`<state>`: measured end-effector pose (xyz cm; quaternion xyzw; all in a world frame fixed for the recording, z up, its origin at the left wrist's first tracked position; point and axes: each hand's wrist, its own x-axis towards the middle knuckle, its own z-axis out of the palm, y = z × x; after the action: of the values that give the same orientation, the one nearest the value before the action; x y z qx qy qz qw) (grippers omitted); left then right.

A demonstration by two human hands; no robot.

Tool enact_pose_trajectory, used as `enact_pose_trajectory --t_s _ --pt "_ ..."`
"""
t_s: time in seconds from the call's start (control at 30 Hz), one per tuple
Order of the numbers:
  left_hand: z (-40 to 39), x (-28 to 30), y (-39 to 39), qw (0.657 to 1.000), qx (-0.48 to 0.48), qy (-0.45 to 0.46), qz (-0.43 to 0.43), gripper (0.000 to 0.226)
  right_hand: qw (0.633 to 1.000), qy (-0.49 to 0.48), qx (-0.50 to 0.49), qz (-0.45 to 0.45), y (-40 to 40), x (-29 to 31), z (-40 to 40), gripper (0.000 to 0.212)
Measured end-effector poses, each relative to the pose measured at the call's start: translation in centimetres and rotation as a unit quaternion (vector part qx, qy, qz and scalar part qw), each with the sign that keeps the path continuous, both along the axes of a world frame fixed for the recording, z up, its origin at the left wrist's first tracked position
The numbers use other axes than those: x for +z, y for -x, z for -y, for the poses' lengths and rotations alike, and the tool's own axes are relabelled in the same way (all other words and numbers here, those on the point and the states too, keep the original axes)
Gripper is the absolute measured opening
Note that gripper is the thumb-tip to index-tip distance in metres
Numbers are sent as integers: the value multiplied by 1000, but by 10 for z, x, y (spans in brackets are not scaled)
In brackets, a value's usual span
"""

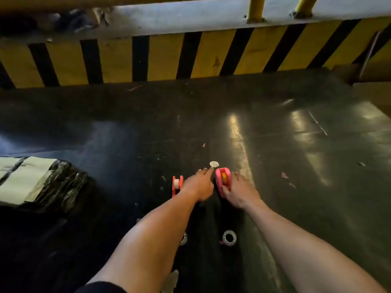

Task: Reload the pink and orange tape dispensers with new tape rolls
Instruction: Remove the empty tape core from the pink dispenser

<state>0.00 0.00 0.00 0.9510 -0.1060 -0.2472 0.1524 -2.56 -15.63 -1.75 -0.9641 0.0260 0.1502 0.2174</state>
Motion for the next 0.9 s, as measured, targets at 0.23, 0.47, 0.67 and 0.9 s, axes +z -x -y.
enact_pose_trajectory --t_s 0.23,0.47,0.67,0.9 --pt "10 -32 -24 998 -47 7 -27 86 998 -19 -57 -25 -3 -39 -3 57" --pt "4 -41 -27 998 -62 -20 23 80 999 -3 10 -50 -14 -41 9 65" --pt "-10 -41 -7 994 -102 -32 9 70 986 23 139 -94 -16 -32 29 72" --pt "-16 -41 2 995 -94 6 15 70 984 25 178 -1 -8 -23 22 49"
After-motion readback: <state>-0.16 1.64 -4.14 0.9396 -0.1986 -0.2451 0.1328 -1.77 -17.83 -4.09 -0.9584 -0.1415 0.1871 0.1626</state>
